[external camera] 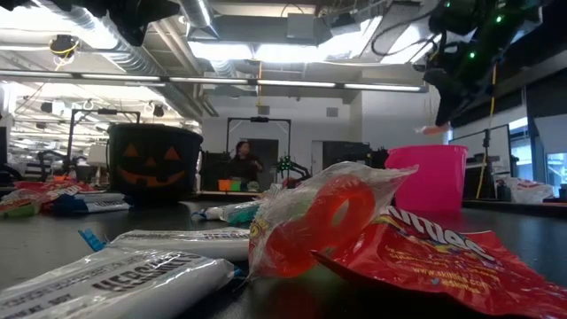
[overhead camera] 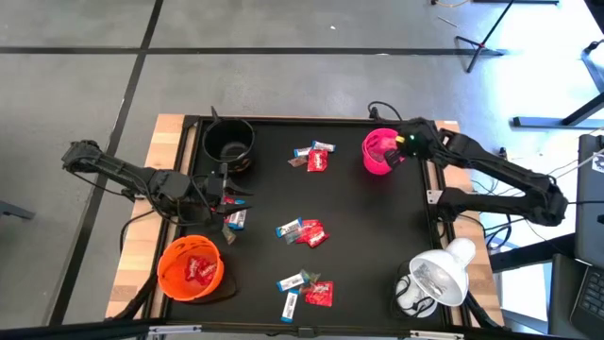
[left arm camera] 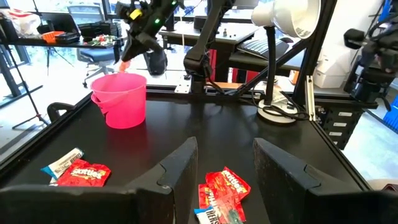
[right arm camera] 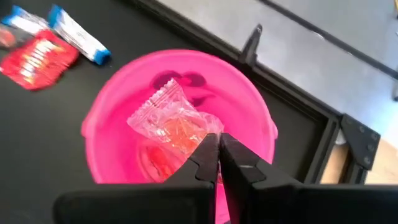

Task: Sort candy
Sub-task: Put the orange gummy into the pink bucket, then put the red candy into the orange bucket

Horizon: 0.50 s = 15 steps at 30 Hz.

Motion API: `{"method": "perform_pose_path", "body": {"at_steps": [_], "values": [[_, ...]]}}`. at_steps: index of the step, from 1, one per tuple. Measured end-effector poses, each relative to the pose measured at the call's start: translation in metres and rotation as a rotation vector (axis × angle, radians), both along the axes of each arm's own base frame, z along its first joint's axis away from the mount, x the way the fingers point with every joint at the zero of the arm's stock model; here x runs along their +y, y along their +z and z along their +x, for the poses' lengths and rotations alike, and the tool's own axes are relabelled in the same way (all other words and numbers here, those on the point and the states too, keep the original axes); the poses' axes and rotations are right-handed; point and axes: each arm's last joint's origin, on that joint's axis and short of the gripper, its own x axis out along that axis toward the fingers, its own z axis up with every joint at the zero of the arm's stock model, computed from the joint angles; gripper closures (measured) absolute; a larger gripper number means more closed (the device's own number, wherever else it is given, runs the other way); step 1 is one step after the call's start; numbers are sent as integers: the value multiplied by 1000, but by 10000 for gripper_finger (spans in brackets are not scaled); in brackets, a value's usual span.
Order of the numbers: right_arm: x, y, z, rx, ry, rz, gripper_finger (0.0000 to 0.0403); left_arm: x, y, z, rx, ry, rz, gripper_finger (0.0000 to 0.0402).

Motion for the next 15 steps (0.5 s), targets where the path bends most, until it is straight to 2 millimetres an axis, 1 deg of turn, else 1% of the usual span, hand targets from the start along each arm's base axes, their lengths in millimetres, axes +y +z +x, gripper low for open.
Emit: {"method": "perform_pose_path", "body": {"at_steps": [2,4,8,11,13,15], "values": [[-3,-2,-3,15,-8,1,386,0,0,0,0,0,0,257],[-4,-2,-3,18,5,5,372,0,0,0,0,0,0,257],[-5,-1,-2,11,25,-4,312,0,0,0,0,0,0,257],[-5,1,1,-35,65,8,262,0,0,0,0,0,0,257],[-6,3,4,-84,77,6,238,0,0,0,0,0,0,257],[-6,7,7,-160,101,12,223,0,0,0,0,0,0,257]]}}
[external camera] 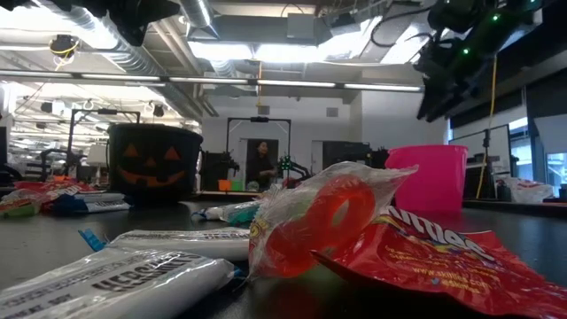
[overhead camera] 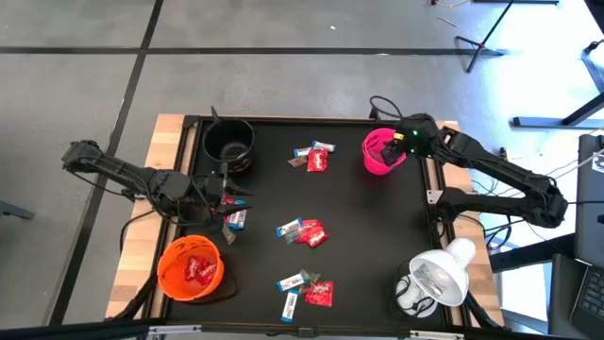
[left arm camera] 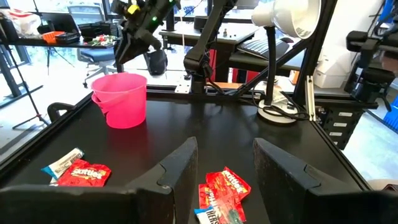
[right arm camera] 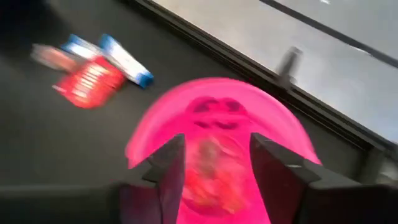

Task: Sort candy
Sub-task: Put the red candy into the orange bucket

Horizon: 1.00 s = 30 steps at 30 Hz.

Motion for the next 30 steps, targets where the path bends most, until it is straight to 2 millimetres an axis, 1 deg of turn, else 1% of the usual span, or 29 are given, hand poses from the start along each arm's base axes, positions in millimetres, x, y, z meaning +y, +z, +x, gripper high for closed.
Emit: {"method": "perform_pose_path", "body": {"at_steps": [2,8,11,15,21,26,28,30], "values": [[-1,5,5,-88,52,-2,217,0,0,0,0,1,0,256],[-3,23,20,-352,232,-29,214,0,0,0,0,1,0,256],[1,29,32,-432,298,-54,214,0,0,0,0,1,0,256],[11,29,54,-468,403,-82,214,0,0,0,-1,1,0,256],[25,3,92,-378,540,-46,214,0,0,0,-1,3,0,256],[37,-31,118,-240,602,12,214,0,0,0,-1,2,0,256],[48,-41,126,-207,672,41,214,0,0,0,-1,2,0,256],[65,-51,134,-162,756,42,214,0,0,0,-1,2,0,256]]}}
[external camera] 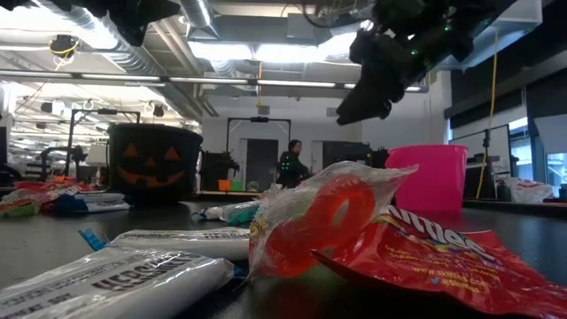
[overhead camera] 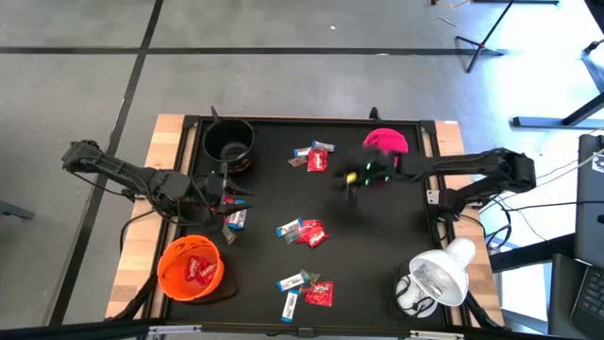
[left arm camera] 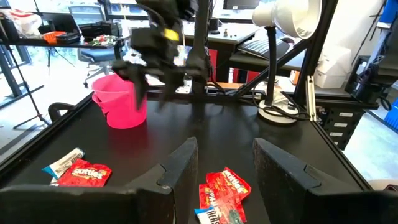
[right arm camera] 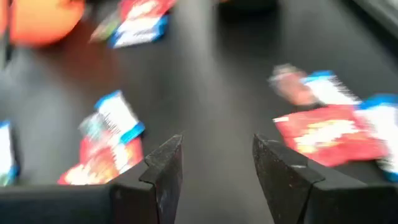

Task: Sort candy
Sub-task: Put the red candy into the orange bucket

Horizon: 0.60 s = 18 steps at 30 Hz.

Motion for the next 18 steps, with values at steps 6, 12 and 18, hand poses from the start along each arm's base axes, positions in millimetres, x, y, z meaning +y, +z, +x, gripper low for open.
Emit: {"method": "perform_pose_path", "body": {"at_steps": [6,12,18], "values": [[59,-25,12,108,182,-104,214,0,0,0,0,-1,0,256],[93,-48,23,112,256,-103,214,0,0,0,0,-1,0,256],[102,-71,35,125,270,-106,214,0,0,0,0,-1,0,257]]}}
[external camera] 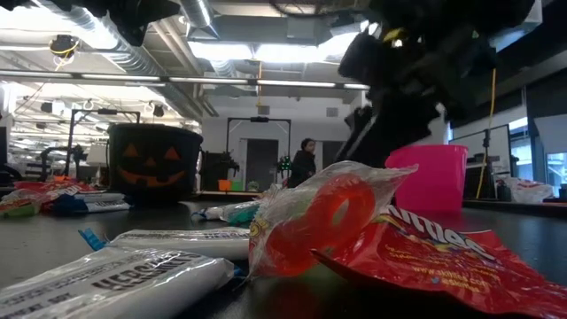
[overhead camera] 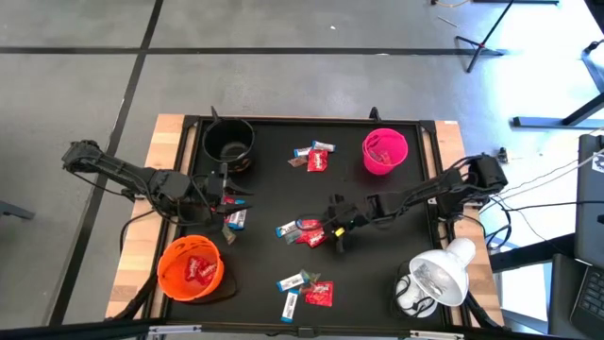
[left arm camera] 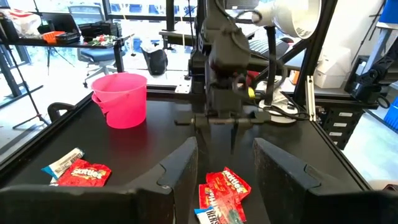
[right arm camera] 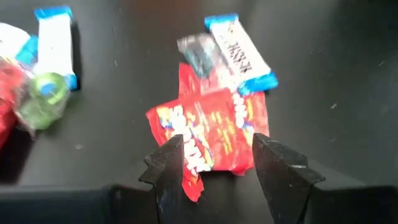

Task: Sort candy
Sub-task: Put the red candy into the orange bucket

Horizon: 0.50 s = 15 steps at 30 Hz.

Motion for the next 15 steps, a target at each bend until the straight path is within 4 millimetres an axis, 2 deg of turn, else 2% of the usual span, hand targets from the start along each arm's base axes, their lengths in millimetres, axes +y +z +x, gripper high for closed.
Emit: {"method": "perform_pose_path", "body": {"at_steps": [8,12,15], "values": [[0,-26,5,76,-18,0,214,0,0,0,0,0,0,257],[0,-30,7,72,-25,-6,216,0,0,0,0,0,0,257],[-1,-31,7,70,-49,-27,234,0,0,0,0,0,0,257]]}}
